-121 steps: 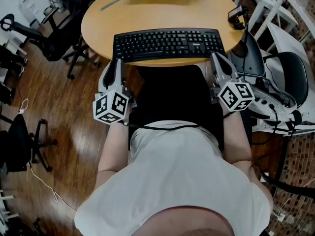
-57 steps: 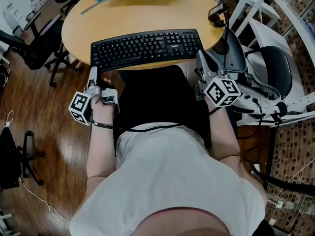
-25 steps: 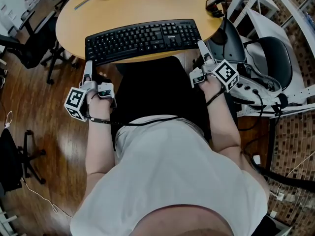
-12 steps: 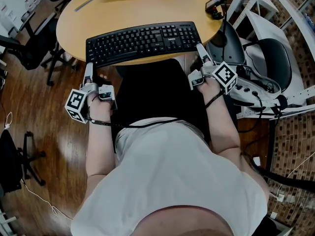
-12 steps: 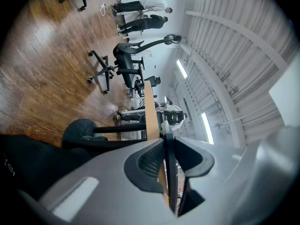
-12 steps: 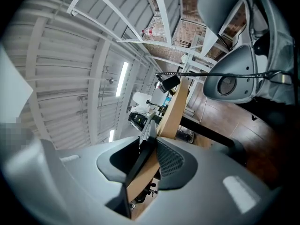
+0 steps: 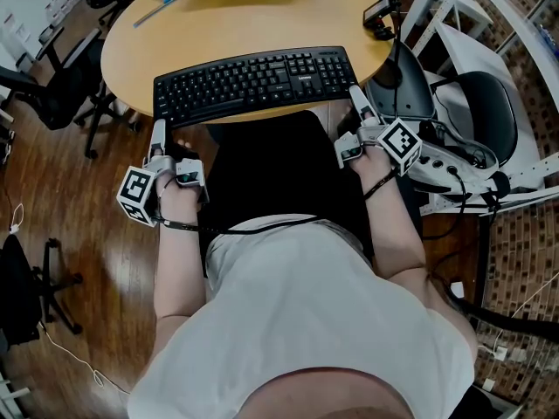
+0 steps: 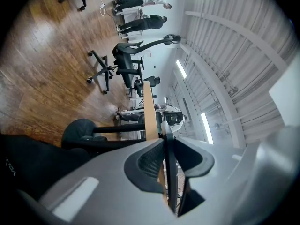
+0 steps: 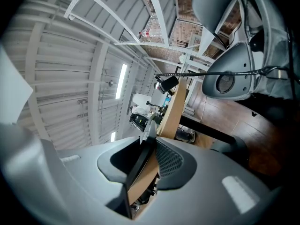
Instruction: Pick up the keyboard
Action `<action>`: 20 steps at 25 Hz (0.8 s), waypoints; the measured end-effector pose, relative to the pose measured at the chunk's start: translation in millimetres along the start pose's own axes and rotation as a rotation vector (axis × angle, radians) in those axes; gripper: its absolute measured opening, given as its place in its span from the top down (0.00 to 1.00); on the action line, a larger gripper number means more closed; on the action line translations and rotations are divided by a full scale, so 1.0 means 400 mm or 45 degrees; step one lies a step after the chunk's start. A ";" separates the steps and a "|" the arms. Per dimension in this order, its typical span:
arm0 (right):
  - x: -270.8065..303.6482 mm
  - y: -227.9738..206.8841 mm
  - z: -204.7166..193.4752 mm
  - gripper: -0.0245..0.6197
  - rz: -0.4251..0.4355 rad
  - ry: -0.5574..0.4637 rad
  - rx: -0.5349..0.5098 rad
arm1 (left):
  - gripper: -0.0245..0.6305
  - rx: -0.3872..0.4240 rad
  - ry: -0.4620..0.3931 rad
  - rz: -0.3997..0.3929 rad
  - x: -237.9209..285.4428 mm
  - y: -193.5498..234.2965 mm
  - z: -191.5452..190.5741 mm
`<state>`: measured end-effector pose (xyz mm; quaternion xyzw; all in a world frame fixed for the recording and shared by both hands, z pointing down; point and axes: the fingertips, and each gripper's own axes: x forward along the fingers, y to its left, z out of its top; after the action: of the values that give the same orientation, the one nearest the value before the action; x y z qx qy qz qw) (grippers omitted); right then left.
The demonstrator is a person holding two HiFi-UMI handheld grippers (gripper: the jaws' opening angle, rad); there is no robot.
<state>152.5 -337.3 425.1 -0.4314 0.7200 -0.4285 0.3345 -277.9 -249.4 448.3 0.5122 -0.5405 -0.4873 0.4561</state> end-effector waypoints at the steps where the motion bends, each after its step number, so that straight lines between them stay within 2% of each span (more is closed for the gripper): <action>1: 0.000 0.002 0.000 0.80 0.009 0.000 0.004 | 0.51 -0.003 0.000 -0.001 -0.001 0.000 -0.001; 11: -0.003 0.028 0.014 0.80 0.042 -0.015 -0.022 | 0.51 -0.016 0.019 -0.027 0.002 -0.013 -0.005; 20: -0.001 0.071 0.044 0.80 0.089 -0.039 -0.040 | 0.51 0.003 0.027 -0.086 0.013 -0.074 -0.005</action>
<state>157.9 -335.5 392.2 -0.4175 0.7362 -0.3985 0.3534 -273.0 -254.7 419.0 0.5359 -0.5185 -0.4964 0.4445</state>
